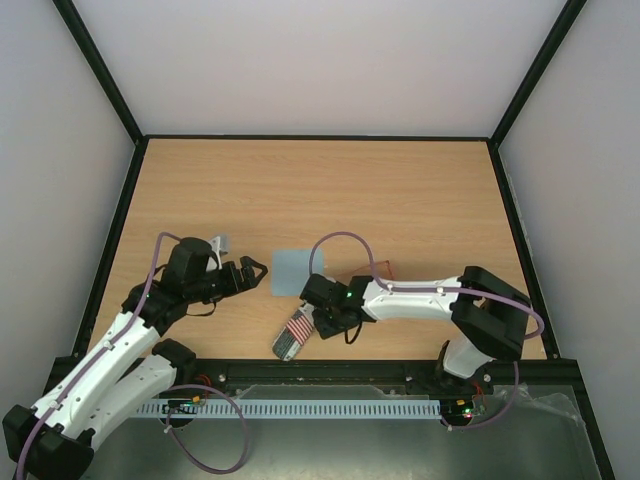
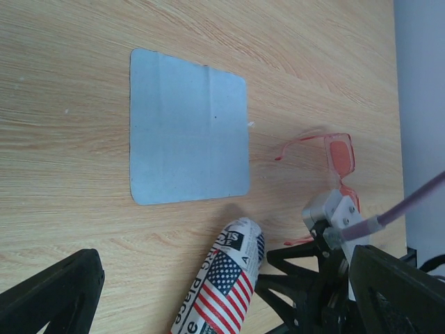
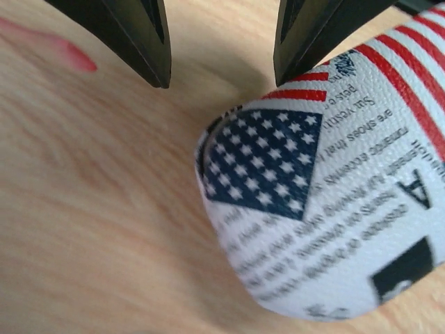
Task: Organize the sunglasses
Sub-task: Adjust the sunglasses case at the center of the board.
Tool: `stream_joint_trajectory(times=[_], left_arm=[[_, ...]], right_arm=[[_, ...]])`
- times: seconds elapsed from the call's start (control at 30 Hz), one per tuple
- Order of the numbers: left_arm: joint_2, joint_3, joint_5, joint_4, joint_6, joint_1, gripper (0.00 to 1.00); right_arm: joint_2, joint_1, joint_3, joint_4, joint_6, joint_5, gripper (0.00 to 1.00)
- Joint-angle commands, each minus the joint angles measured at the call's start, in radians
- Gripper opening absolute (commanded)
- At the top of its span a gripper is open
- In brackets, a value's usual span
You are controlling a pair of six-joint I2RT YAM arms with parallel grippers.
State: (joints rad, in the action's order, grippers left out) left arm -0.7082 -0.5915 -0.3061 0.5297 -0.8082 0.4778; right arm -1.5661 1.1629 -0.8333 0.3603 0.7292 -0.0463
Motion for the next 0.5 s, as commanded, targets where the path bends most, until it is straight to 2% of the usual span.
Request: stream_joint_trajectory(times=[0.0, 0.23, 0.47], left_arm=[[0.011, 0.014, -0.01, -0.001, 0.013, 0.005, 0.99], [0.036, 0.013, 0.001, 0.018, 0.015, 0.005, 1.0], [0.069, 0.002, 0.038, 0.027, 0.014, 0.005, 0.99]], right_arm=[[-0.052, -0.027, -0.062, 0.037, -0.048, -0.044, 0.43], [-0.042, -0.033, -0.126, 0.103, -0.056, -0.073, 0.46], [0.022, 0.005, -0.188, 0.174, 0.004, -0.05, 0.64]])
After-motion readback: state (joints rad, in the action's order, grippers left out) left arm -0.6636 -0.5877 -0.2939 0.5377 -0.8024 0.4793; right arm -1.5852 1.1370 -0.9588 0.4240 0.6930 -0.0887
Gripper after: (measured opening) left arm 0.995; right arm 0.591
